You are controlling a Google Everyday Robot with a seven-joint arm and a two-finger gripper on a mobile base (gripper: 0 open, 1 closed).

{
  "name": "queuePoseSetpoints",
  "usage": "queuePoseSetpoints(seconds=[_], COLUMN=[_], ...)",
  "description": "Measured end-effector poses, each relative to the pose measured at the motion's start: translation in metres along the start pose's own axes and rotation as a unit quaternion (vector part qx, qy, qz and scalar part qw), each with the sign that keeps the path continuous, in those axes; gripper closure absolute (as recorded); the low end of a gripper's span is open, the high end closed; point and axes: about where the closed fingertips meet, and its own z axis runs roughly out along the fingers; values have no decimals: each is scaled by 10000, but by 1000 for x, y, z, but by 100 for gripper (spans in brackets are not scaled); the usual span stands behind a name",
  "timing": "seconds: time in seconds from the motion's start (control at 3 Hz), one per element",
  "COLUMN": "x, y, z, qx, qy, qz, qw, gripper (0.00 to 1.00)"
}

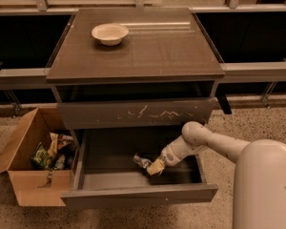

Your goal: Place redbull can into middle drawer

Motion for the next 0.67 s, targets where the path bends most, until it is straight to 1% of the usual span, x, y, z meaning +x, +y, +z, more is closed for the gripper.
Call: queuePoseSetpoints(seconds=[0.33,0.67], x=[-4,-7], y=[-1,-1], z=[-2,-10], qx=[-50,-45], qy=[-94,-257], qz=[-60,-99], qw=[9999,9996], gripper=[28,3])
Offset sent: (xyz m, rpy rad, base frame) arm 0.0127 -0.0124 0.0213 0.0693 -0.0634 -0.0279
